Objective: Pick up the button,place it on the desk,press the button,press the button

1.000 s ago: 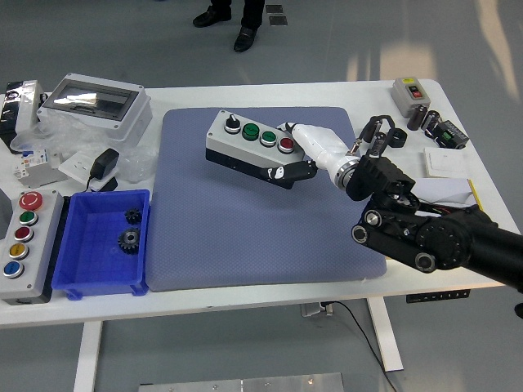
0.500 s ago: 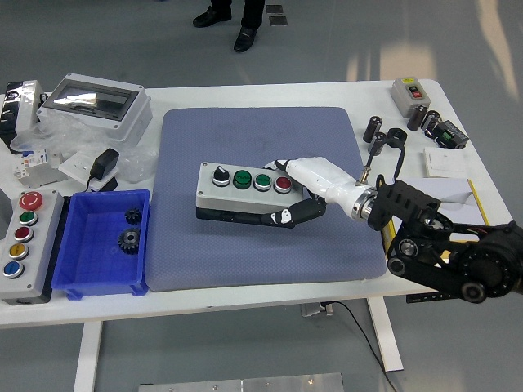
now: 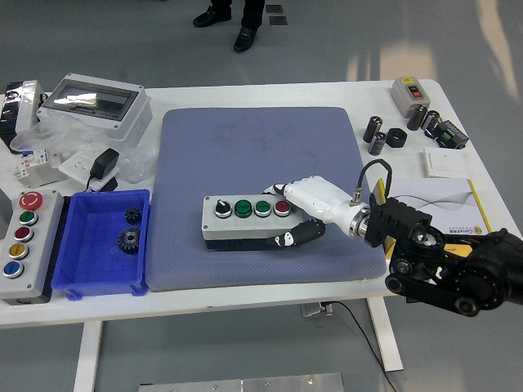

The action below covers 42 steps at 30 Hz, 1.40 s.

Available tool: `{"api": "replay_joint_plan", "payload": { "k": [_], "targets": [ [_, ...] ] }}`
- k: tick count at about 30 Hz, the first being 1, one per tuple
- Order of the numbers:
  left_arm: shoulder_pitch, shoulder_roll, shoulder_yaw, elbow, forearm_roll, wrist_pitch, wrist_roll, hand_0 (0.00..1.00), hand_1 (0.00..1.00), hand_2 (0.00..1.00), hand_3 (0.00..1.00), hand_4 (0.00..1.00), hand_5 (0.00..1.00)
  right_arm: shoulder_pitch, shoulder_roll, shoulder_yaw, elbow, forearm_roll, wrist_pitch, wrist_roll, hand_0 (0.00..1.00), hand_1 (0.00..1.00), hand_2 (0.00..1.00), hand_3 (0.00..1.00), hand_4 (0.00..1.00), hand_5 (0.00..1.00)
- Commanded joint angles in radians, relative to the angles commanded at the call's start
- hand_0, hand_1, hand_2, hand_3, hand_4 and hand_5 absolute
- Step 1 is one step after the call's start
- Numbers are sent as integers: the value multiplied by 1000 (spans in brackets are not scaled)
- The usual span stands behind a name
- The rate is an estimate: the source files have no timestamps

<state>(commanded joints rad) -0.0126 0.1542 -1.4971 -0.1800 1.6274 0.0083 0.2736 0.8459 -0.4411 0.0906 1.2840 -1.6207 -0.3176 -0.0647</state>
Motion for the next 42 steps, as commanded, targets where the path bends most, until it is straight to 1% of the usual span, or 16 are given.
{"api": "replay_joint_plan", "payload": {
  "k": [2,7,8,12,13,16,19,20,25,26,31,32,37,38,42],
  "targets": [
    [-1,1,0,0,1,0,0,620,566,541,583,489,252,-1,0,1,-1,0,1,-1,296,379,382,317,115,2],
    [-4,1,0,0,1,-1,-2,620,566,541,583,489,252,-5,-3,14,-4,10,13,-7,296,379,382,317,115,2],
    [-5,1,1,0,1,-1,-2,620,566,541,582,490,249,-6,-4,16,-4,14,17,-9,436,483,486,391,214,2],
    [-8,1,3,0,-1,-2,-2,620,566,541,582,490,249,-7,-5,26,-6,24,37,-18,436,483,486,391,214,2],
    [-8,1,4,0,-1,-2,-2,620,566,541,582,490,247,-7,-6,30,-6,27,44,-21,498,536,530,440,221,2],
    [-10,2,4,0,-1,-3,-2,620,566,541,582,490,247,-8,-9,39,-8,45,62,-25,498,536,530,440,221,2],
    [-11,3,5,0,-1,-3,-1,620,566,541,582,490,247,-10,-11,46,-10,62,70,-21,498,536,530,440,221,2],
    [-11,3,5,0,0,-4,-1,620,565,541,582,489,244,-11,-12,48,-10,67,71,-19,663,668,656,671,245,2],
    [-11,3,9,0,-2,-4,0,620,565,541,582,489,244,-10,-18,60,-10,104,91,-11,663,668,656,671,245,2],
    [-12,4,10,0,-2,-5,0,620,565,541,582,489,244,-10,-19,63,-10,113,97,-9,763,726,721,712,223,2],
    [-13,6,11,0,1,-6,1,620,565,541,582,489,244,-9,-24,72,-12,158,123,1,763,726,721,712,223,2],
    [-14,6,11,0,0,-6,1,619,565,540,582,489,243,-8,-25,72,-12,162,125,2,852,799,813,864,335,2],
    [-15,5,13,0,0,-7,1,619,565,540,582,489,243,-10,-24,73,-20,181,131,7,852,799,813,864,335,2],
    [-15,5,13,0,1,-7,1,620,564,540,582,488,241,-11,-24,74,-22,183,132,8,883,834,848,911,391,2],
    [-15,5,14,0,1,-7,1,620,564,540,582,488,241,-13,-23,77,-28,187,128,9,883,834,848,911,391,2]
  ]
}}
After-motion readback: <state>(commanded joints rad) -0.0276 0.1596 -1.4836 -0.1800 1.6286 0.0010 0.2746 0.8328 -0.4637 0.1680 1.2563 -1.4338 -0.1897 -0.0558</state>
